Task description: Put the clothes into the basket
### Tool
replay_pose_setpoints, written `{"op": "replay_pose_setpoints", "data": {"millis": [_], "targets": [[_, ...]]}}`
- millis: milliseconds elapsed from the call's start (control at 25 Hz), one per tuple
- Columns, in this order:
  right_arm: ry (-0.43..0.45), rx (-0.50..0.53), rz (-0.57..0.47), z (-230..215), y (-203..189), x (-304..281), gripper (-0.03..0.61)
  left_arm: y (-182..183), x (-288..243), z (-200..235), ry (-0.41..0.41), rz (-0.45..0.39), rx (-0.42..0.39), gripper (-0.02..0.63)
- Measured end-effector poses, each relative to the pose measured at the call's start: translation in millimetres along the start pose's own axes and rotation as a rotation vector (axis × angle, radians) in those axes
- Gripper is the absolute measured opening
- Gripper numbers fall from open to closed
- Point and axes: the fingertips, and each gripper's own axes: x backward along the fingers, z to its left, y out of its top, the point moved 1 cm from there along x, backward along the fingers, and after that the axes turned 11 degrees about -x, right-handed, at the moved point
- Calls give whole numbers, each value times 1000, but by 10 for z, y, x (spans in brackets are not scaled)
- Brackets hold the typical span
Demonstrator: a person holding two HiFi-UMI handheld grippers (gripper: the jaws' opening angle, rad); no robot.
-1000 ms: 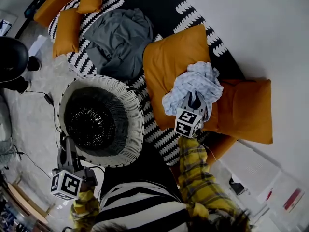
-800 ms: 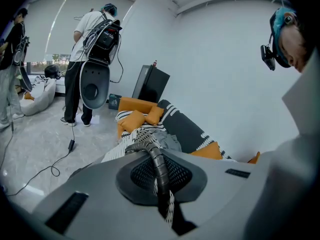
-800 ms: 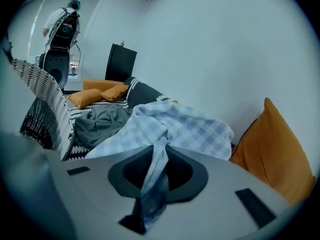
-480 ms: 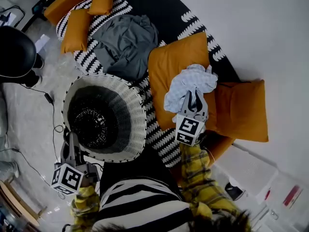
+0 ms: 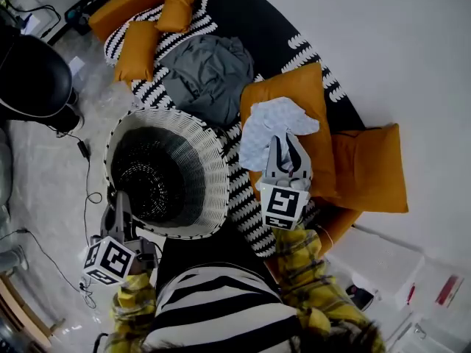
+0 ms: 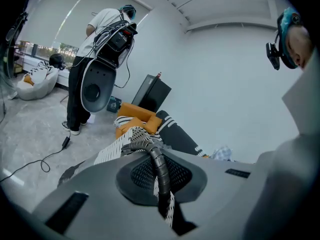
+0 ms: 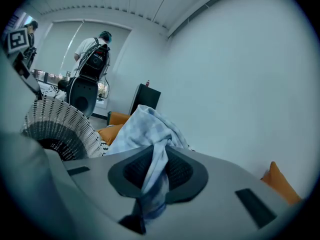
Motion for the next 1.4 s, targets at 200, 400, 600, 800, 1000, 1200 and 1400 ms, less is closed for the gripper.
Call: {"op": "replay_pose_setpoints", "data": {"millis": [200, 400, 600, 800, 1000, 1200, 1400], "targets": [[124, 24, -75, 539, 395, 144, 75, 43, 139, 148, -9, -38, -12, 14], [276, 36, -158, 1096, 787, 341, 75, 26, 286, 321, 14, -59, 11, 14], [482, 72, -262, 1832, 1120, 537, 75, 6, 487, 583, 57, -91, 72, 14], [650, 53, -284, 2468, 1205, 747, 75, -34, 630, 779, 82, -108, 107, 14], [855, 141, -239, 3107, 1062, 1030, 77, -60, 858, 980, 124, -128, 130, 14], [1018, 211, -132, 3668, 600, 1205, 77, -48, 1046, 1141, 158, -149, 156, 14], [1140, 250, -33, 3967, 95, 1340, 77, -97, 1173, 1223, 183, -168, 172, 14]]}}
